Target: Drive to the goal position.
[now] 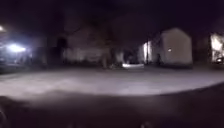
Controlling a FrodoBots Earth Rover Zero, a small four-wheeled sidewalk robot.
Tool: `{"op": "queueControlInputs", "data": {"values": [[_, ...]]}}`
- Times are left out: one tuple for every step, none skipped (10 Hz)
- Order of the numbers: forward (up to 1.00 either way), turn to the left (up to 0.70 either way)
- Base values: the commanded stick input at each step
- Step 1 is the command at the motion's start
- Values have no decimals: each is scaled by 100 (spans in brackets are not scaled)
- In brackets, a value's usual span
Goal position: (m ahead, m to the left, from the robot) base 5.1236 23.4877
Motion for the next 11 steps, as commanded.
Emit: {"op": "queueControlInputs", "data": {"values": [[70, 35], [70, 35], [70, 35], [70, 35], [70, 25], [70, 0], [70, 0], [70, 0], [70, 0], [70, 0], [70, 0]]}}
